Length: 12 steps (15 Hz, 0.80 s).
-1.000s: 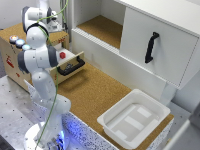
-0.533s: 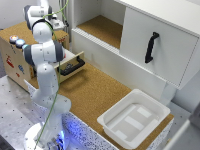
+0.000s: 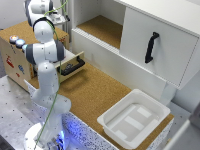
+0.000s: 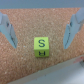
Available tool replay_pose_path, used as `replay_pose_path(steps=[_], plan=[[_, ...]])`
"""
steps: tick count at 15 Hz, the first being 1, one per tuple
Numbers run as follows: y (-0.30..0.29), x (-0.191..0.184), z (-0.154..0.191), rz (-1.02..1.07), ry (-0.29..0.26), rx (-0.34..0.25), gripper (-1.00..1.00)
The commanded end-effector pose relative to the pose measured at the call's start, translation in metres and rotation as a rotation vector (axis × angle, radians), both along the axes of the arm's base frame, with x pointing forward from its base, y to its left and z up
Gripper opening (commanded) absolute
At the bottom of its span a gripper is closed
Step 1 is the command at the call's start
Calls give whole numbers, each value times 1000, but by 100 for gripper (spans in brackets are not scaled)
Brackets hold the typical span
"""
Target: Place the yellow block on top of the drawer
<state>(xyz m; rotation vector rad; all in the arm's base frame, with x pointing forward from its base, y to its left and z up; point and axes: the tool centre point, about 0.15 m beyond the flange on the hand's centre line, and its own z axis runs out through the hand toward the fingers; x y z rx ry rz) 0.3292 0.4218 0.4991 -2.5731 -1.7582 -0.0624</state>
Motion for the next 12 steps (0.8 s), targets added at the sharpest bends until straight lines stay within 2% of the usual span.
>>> replay_pose_path(steps=[1,3,4,5,6,9,10,12], plan=[[-49,-31,-23,-219,-25,52,100],[-66,-42,-35,-381,-27,81,100],[-73,-44,-41,-473,-52,69,100],[-87,-42,-49,-618,-11,125,100],[-93,-43,-57,-687,-45,100,100],[-110,-37,-76,-889,-33,166,100],[-113,-34,-85,-950,-13,204,100],[-113,-25,-107,-1048,-20,225,100]])
